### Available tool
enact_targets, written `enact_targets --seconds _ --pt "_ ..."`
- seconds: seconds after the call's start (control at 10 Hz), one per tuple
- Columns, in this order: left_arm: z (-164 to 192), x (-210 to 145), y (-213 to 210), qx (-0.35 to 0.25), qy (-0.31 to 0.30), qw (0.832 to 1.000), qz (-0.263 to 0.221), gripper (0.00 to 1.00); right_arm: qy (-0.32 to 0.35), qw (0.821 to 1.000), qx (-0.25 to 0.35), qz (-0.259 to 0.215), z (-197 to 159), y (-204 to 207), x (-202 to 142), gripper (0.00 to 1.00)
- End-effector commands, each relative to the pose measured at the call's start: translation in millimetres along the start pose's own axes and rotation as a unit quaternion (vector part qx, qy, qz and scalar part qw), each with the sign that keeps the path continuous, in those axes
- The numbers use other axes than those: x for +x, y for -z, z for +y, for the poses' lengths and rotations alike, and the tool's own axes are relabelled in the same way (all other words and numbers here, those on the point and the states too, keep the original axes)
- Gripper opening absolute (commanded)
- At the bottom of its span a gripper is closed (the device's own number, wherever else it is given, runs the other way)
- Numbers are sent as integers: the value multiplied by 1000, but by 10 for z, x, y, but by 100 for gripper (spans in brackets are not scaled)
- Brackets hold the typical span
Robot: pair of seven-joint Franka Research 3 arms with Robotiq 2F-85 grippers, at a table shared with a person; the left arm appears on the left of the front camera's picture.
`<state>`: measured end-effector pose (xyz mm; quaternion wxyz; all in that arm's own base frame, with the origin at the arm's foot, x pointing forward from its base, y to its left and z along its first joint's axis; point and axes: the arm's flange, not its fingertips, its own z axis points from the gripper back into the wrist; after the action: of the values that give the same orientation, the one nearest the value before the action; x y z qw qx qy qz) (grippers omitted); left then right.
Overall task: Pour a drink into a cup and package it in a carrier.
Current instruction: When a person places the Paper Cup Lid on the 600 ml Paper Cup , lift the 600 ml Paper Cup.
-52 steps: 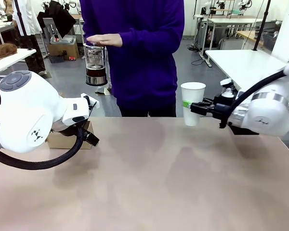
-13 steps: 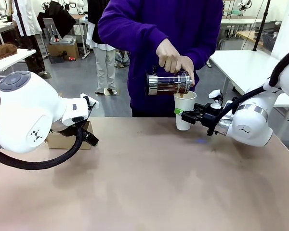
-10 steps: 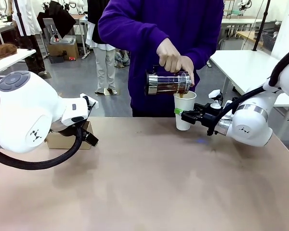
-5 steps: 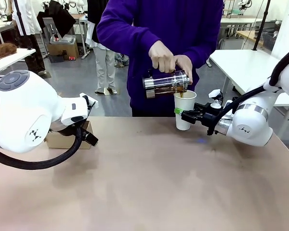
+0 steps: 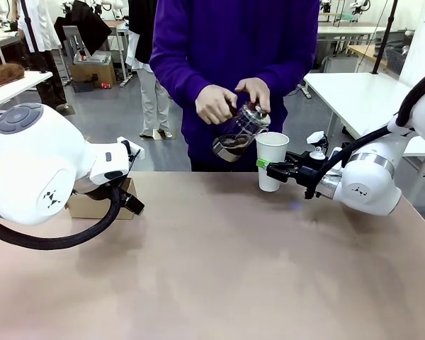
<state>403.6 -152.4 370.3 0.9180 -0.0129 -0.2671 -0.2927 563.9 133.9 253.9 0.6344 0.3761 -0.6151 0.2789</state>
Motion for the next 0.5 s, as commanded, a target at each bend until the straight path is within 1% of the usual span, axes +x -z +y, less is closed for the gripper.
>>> enact_targets --seconds 0.0,0.4 --pt "2 -1 -4 -1 -1 1000 -1 100 -3 1000 -2 5 21 14 42 80" --pt "2 -1 -4 -1 -1 1000 -1 100 -3 1000 -2 5 21 14 42 80"
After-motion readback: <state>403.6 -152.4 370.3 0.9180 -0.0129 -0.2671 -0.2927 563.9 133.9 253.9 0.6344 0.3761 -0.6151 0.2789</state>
